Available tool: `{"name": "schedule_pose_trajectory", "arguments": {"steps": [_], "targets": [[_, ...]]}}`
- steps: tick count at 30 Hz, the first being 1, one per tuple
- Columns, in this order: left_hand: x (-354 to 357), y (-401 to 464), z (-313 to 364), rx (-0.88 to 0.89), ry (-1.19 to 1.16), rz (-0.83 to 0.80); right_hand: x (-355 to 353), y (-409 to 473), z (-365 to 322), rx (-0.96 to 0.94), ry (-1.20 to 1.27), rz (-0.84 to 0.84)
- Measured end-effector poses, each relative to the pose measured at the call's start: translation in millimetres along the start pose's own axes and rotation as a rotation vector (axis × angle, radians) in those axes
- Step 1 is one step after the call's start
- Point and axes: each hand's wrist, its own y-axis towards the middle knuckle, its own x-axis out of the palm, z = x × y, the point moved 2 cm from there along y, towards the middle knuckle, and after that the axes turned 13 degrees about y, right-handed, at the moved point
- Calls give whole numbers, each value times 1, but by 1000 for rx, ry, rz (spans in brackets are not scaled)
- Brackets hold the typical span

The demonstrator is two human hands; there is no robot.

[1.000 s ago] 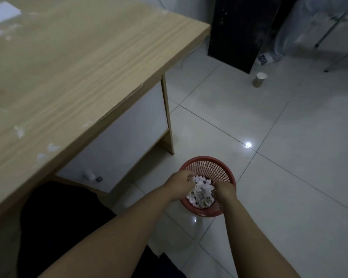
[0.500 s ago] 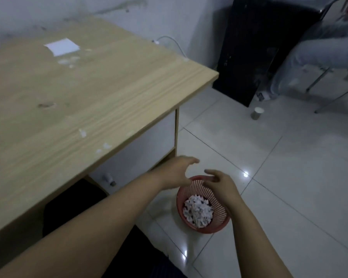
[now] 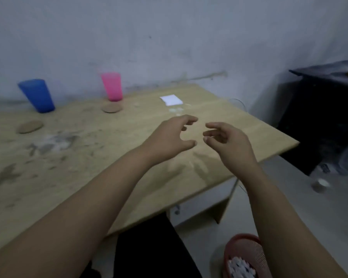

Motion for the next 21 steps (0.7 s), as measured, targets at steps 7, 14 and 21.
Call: {"name": "schedule_pose_trajectory", "arguments": {"steps": [7, 14, 21], "targets": [[-71, -26, -95, -195, 103, 169, 123, 51, -23, -115, -28, -205], [-98, -31, -158, -317, 122, 295, 196, 90, -18, -157, -61, -289], [-102, -5, -207, -399, 96, 317, 240, 142, -1, -138, -56, -297]]}}
